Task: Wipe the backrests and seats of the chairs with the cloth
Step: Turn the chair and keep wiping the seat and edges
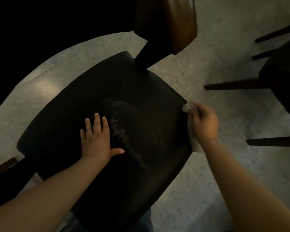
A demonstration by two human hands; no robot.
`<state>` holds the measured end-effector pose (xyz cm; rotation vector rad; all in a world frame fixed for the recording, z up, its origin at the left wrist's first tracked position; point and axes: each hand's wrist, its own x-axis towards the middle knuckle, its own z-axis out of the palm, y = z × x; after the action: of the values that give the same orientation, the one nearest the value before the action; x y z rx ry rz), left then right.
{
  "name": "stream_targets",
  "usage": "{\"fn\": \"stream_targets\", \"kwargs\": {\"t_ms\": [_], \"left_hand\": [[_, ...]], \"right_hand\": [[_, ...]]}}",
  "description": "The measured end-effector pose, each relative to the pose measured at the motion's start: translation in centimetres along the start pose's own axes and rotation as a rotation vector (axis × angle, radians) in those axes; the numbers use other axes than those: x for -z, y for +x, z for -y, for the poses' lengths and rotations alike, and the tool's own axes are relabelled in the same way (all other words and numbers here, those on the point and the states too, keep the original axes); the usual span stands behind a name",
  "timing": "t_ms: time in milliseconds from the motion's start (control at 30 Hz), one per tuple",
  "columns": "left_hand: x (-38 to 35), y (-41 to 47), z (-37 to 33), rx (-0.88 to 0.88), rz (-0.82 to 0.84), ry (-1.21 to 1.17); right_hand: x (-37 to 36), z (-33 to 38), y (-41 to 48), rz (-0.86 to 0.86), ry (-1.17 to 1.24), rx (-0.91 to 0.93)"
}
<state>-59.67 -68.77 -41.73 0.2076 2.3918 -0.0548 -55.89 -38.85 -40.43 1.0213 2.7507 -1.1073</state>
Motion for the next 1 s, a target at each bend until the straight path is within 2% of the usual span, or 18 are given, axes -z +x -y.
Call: {"fn": "stream_targets", "kwargs": {"t_ms": [133,200,333,500,667,733,867,1000], "left_hand": [[-0.2,0.0,0.3,-0.015,-0.012,-0.003],[0.0,-0.1,0.3,-0.022,-0.005,-0.011],[0.3,-0.3,0.3,-0.026,0.011,-0.028],[0.3,-0.3,0.1,-0.015,0.010,-0.018],[-0.2,-0.1,0.3,-0.020,-0.008,-0.018],[-0.3,0.0,0.3,-0.015,-0.019,-0.007],[-0.3,0.1,0.3,-0.013,-0.023,-0.003],[-0.4,0.1,0.4,-0.012,-0.021,-0.007]], "right_hand": [[-2.2,-0.2,-2.2,-0.053,0.121,-0.136],[-3.3,0.0,-5.3,0.010,0.163,-0.088],[-3.1,-0.1,-8.5,0.127,0.101,0.098],[-0.1,-1.0,-2.7,-0.041,0.035,0.042],[-1.7,-1.2,-2.0,-0.062,0.065,-0.130],[-2.8,-1.0,-5.0,-0.051,0.042,-0.080],[-3.0,-1.3,-9.8,0.092,0.094,0.059],[0.0,-2.2,-5.9,-0.064,0.057,0.044]]}}
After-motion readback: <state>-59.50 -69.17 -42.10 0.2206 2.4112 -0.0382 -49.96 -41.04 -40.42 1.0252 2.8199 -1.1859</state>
